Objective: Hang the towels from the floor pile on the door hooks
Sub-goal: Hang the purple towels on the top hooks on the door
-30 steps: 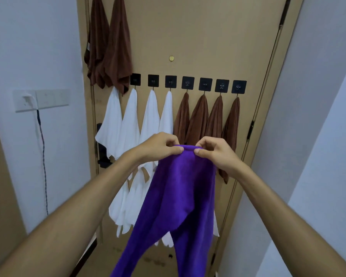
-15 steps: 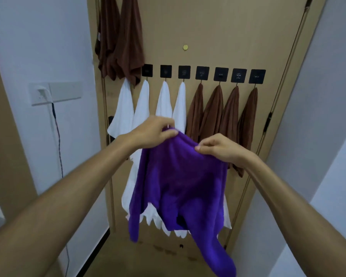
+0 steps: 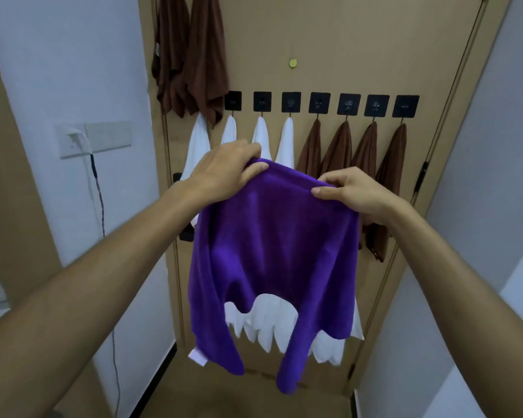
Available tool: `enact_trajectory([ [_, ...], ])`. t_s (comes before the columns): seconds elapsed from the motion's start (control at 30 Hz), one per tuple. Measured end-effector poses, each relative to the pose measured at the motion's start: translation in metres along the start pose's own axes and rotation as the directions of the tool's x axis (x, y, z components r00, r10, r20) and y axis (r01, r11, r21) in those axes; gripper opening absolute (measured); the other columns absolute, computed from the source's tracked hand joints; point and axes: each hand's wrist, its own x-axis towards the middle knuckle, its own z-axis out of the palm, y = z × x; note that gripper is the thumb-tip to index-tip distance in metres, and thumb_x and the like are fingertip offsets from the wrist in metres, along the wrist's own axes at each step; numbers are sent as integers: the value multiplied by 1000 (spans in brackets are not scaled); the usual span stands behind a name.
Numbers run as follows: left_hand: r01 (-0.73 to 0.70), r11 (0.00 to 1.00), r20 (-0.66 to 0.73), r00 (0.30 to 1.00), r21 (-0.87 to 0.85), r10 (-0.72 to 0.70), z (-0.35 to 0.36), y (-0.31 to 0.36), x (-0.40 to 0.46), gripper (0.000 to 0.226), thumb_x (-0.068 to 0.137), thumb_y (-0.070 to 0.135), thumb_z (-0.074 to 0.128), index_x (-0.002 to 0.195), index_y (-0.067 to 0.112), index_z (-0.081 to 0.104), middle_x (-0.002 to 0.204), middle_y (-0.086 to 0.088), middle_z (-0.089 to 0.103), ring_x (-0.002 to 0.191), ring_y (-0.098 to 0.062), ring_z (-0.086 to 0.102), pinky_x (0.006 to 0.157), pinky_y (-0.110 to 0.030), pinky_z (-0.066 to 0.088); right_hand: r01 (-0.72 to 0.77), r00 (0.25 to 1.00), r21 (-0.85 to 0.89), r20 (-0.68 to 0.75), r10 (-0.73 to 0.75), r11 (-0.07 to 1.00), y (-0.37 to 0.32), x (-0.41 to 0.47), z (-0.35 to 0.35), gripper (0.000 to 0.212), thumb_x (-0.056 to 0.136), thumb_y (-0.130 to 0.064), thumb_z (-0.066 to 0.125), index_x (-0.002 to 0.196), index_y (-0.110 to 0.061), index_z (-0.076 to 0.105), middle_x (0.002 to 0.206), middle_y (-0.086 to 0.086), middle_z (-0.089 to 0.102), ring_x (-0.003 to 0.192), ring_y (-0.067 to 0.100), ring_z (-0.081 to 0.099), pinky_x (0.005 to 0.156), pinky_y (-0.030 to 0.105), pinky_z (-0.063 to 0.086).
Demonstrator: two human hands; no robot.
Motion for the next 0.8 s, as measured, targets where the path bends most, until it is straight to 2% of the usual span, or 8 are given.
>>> enact_trajectory([
  [0.1, -2, 1000, 184, 983, -27, 7, 1, -11, -3, 25, 96, 36, 47, 87, 15, 56, 77, 4, 49, 74, -18, 49, 63, -28, 33, 28, 998, 13, -55, -28, 1000, 0, 2, 3, 14, 91, -15, 60, 92, -8, 72, 87, 12, 70, 76, 18, 66, 65, 24, 55],
  [0.2, 43, 993, 153, 988, -107, -27, 3, -15, -6, 21, 96, 35, 48, 86, 19, 58, 80, 4, 54, 73, -13, 49, 63, -25, 36, -59, 987, -32, 145, 64, 998, 1, 4, 9, 14, 90, -9, 59, 91, -4, 72, 83, 12, 72, 71, 14, 68, 63, 23, 55],
  [0.27, 126, 968, 210, 974, -219, -79, 5, -10, -6, 21, 95, 36, 49, 76, 28, 55, 75, 8, 55, 70, -6, 49, 60, -21, 35, -57, 982, -34, 180, 62, 998, 1, 7, 16, 16, 89, -1, 57, 84, -7, 71, 71, 2, 72, 60, 6, 66, 53, 15, 51],
  [0.37, 255, 872, 263, 952, -418, -153, 11, -7, 3, 24, 94, 37, 51, 77, 22, 59, 78, -3, 59, 72, -11, 52, 65, -25, 40, 6, 990, 63, 139, -15, 998, 3, 23, 29, 17, 88, 1, 57, 100, -6, 68, 97, 12, 72, 86, 13, 66, 80, 28, 52],
  [0.43, 296, 821, 298, 941, -488, -162, 13, -8, 13, 25, 93, 35, 52, 80, 15, 60, 79, -4, 58, 73, -13, 52, 69, -29, 41, 62, 989, 143, 127, -80, 988, 3, 36, 37, 20, 90, -5, 57, 109, -5, 65, 109, 14, 69, 97, 18, 64, 90, 34, 50],
  [0.6, 388, 733, 389, 903, -559, -182, 17, -26, 43, 25, 95, 33, 50, 76, 21, 61, 81, 5, 61, 79, -10, 56, 74, -28, 43, 138, 989, 350, 4, -148, 927, -1, 81, 46, 15, 94, -9, 53, 98, 4, 60, 84, 7, 64, 78, 16, 61, 70, 24, 53],
  [0.7, 448, 698, 482, 860, -559, -166, 14, -48, 67, 28, 96, 30, 48, 74, 21, 63, 76, 13, 62, 79, -6, 57, 76, -23, 42, 144, 990, 247, -39, -139, 958, -1, 112, 39, 17, 97, -17, 48, 89, -7, 59, 81, 3, 62, 76, 14, 58, 71, 27, 45],
  [0.8, 469, 652, 526, 841, -595, -125, 12, -70, 98, 28, 95, 17, 45, 69, 16, 57, 69, 8, 54, 70, -8, 50, 71, -21, 40, 198, 980, 129, -59, -192, 972, -3, 144, 28, 18, 98, -24, 45, 88, -17, 58, 79, -3, 63, 73, 7, 58, 71, 23, 45],
])
